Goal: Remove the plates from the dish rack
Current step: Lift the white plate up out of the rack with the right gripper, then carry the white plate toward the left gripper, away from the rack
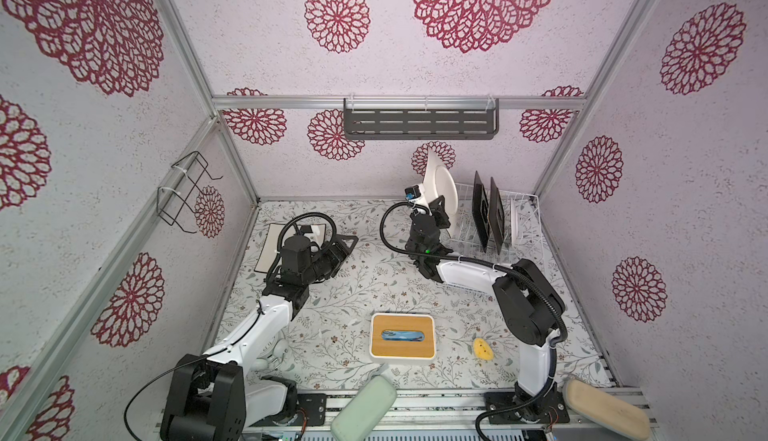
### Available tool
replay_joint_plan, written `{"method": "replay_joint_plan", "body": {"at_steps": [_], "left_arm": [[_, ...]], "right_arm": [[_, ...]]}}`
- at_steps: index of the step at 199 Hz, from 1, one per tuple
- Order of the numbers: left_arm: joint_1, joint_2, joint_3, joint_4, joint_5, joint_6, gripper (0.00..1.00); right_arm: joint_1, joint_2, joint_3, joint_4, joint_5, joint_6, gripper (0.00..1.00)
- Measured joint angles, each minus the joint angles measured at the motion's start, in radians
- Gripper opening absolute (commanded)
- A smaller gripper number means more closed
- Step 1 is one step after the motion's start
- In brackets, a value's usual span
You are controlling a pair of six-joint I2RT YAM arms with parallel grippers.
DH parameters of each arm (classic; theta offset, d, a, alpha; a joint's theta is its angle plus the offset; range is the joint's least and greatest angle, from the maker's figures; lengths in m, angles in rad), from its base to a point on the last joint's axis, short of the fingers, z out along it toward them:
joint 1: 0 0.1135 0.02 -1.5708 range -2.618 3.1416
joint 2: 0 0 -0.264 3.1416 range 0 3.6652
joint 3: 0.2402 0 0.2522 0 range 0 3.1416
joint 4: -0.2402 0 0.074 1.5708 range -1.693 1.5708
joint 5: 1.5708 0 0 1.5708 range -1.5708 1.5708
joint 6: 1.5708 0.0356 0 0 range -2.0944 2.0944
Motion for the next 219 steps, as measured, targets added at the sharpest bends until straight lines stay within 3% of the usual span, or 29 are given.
{"method": "replay_joint_plan", "body": {"at_steps": [74,129,219], "left_arm": [[0.000,-0.002,0.000,-0.001,0.000,0.000,0.86],[0.000,-0.023,0.000,-0.006,-0.003,0.006,0.86],[0.000,-0.058,0.000,-0.027,-0.017,0.013,0.86]], "right_arm": [[0.057,-0.017,0.000,-0.047,-0.013,-0.020,0.00],[0.100,-0.131,0.000,-0.129,-0.022,0.009,0.00],[0.116,-0.481,-0.100,-0.449,-0.168,0.492,0.00]]}}
